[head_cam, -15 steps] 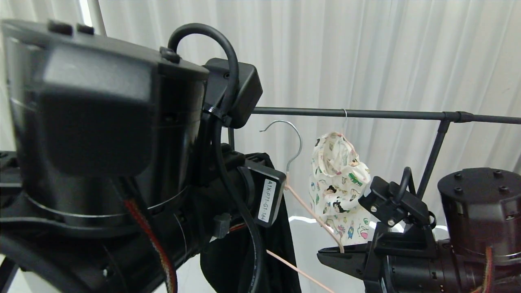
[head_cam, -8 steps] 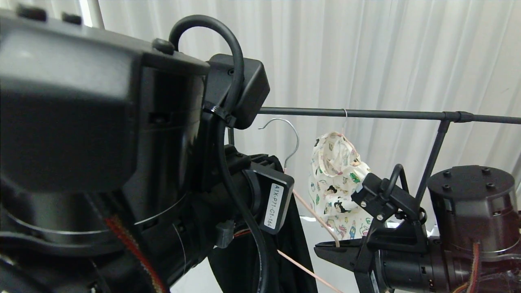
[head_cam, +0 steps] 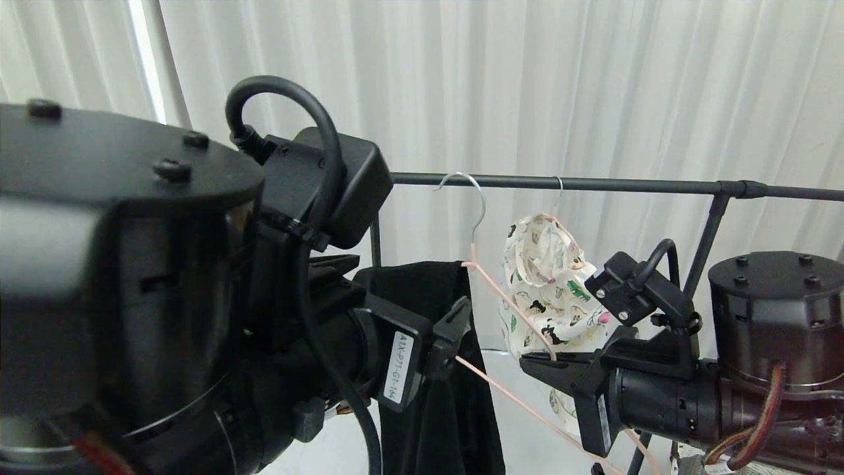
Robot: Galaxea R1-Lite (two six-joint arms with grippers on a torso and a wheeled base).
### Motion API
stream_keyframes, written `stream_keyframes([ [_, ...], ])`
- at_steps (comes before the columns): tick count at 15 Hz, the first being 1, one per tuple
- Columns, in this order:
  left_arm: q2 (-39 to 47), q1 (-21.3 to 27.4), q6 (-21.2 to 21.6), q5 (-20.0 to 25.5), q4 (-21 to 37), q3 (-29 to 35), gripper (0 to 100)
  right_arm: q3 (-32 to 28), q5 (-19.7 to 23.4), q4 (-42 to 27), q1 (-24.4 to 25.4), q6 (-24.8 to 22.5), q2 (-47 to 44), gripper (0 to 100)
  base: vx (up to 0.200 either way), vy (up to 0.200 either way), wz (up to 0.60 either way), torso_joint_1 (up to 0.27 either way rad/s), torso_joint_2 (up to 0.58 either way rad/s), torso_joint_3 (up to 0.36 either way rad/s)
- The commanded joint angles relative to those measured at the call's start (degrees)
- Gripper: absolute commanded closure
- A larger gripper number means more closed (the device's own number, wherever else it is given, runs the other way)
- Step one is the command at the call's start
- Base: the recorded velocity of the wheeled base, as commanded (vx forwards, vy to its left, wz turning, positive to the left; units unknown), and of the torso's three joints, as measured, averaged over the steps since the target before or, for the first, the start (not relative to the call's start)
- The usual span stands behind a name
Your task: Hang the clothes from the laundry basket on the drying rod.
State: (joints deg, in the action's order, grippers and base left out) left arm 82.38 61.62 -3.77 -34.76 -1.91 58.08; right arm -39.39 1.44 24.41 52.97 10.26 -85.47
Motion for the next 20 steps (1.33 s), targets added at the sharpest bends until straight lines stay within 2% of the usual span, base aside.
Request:
stream_keyframes([
  [1, -2.6, 0.0, 0.0, 0.0, 0.0, -2.3, 0, 1.2, -0.2, 2.2, -0.3, -0.1, 0.2, 100, 0.000, 0.000, 0.00, 0.000, 0.00, 0.000],
  [3, -4.6, -0.8, 0.2, 0.0, 0.0, -5.0, 0, 4.1, -0.4, 6.8, -0.5, -0.5, 0.8, 100, 0.000, 0.000, 0.00, 0.000, 0.00, 0.000],
  [5, -7.8, -2.0, 0.9, 0.7, 0.0, -10.4, 0, 9.2, -0.4, 8.1, -0.5, -2.5, 5.1, 100, 0.000, 0.000, 0.00, 0.000, 0.00, 0.000],
  [6, -10.1, -2.0, 1.0, 3.4, 0.0, -12.7, 0, 11.8, -0.2, 8.1, -0.5, -4.4, 7.8, 100, 0.000, 0.000, 0.00, 0.000, 0.00, 0.000],
  [7, -12.9, -2.1, 1.8, 8.5, 0.0, -14.5, 0, 14.1, 0.0, 8.1, -0.5, -5.6, 10.5, 100, 0.000, 0.000, 0.00, 0.000, 0.00, 0.000],
  [9, -20.2, -6.4, 9.9, 27.2, 0.1, -18.7, 0, 18.8, 0.3, 7.9, -0.1, -7.6, 16.7, 100, 0.000, 0.000, 0.00, 0.000, 0.00, 0.000],
  [11, -21.7, -17.6, 20.7, 41.8, 0.1, -20.3, 0, 22.1, 0.4, 6.7, 1.3, -10.0, 21.0, 100, 0.000, 0.000, 0.00, 0.000, 0.00, 0.000],
  [12, -21.3, -20.0, 24.8, 46.2, 0.1, -20.0, 0, 24.2, 0.5, 6.1, 2.6, -11.4, 22.4, 100, 0.000, 0.000, 0.00, 0.000, 0.00, 0.000],
  [13, -21.4, -20.0, 27.3, 48.6, 0.1, -20.3, 0, 25.7, 0.2, 6.1, 3.6, -12.8, 22.5, 100, 0.000, 0.000, 0.00, 0.000, 0.00, 0.000],
  [14, -21.5, -18.7, 31.7, 51.3, 0.1, -21.5, 0, 27.3, 0.2, 6.4, 4.6, -15.7, 22.7, 100, 0.000, 0.000, 0.00, 0.000, 0.00, 0.000],
  [15, -20.9, -17.0, 35.8, 52.8, 0.1, -22.2, 0, 28.5, 0.2, 7.3, 5.2, -17.8, 23.0, 100, 0.000, 0.000, 0.00, 0.000, 0.00, 0.000],
  [16, -19.4, -16.4, 38.0, 53.3, 0.1, -22.3, 0, 29.5, 0.2, 8.3, 6.1, -18.7, 23.4, 100, 0.000, 0.000, 0.00, 0.000, 0.00, 0.000],
  [18, -16.6, -13.2, 38.8, 53.5, 0.0, -21.4, 0, 30.1, 0.1, 8.6, 6.8, -19.8, 24.6, 100, 0.000, 0.000, 0.00, 0.000, 0.00, 0.000],
  [20, -13.7, -9.5, 38.8, 53.5, 0.0, -20.7, 0, 31.8, 0.1, 8.6, 7.9, -22.9, 26.7, 100, 0.000, 0.000, 0.00, 0.000, 0.00, 0.000],
])
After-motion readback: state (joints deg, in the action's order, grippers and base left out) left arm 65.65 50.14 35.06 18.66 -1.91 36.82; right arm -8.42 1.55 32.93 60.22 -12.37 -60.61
